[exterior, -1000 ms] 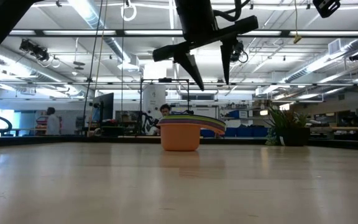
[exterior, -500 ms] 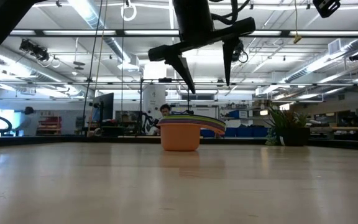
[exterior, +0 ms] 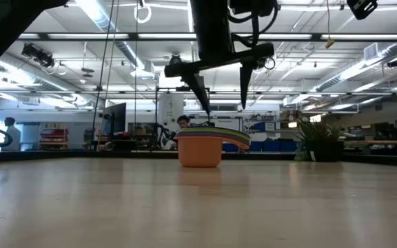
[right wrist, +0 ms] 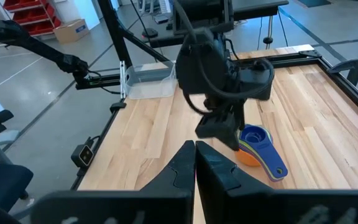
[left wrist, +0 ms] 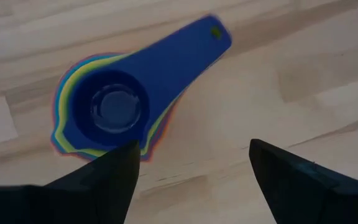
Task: Nest measuring cups in basket
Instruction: Put the stacked measuring cups into the transparent bin
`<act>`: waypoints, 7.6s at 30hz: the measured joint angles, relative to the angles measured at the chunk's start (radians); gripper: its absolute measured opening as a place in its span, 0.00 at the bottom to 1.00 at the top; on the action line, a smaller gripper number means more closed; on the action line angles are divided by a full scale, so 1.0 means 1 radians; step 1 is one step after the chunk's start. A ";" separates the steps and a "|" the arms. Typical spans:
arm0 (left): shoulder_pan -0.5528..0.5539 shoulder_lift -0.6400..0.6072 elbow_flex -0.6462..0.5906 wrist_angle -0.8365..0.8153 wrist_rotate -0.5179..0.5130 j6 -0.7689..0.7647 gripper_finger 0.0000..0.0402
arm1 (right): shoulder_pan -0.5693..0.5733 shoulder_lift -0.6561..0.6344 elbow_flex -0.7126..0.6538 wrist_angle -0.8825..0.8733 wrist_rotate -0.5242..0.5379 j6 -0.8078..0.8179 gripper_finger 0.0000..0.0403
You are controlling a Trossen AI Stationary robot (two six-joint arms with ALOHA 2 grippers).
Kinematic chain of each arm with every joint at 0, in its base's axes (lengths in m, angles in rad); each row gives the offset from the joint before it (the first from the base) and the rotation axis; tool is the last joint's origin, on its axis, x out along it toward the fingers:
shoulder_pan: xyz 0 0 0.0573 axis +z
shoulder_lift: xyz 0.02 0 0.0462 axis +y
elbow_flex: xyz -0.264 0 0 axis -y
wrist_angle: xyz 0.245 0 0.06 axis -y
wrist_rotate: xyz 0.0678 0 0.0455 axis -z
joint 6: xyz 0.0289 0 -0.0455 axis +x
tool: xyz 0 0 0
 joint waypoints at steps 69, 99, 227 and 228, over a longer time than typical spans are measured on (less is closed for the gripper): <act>-0.030 0.155 0.001 0.031 -0.209 0.265 0.76 | 0.000 0.000 0.000 0.003 0.000 0.000 0.04; -0.028 0.160 -0.001 -0.036 -0.220 0.260 0.76 | 0.000 0.000 0.000 0.003 0.000 0.000 0.04; -0.017 0.139 -0.002 -0.091 -0.217 0.242 0.19 | 0.000 0.000 0.000 0.003 0.000 0.000 0.04; -0.017 0.139 -0.002 -0.091 -0.217 0.241 0.19 | 0.000 0.000 0.000 0.003 0.000 0.000 0.04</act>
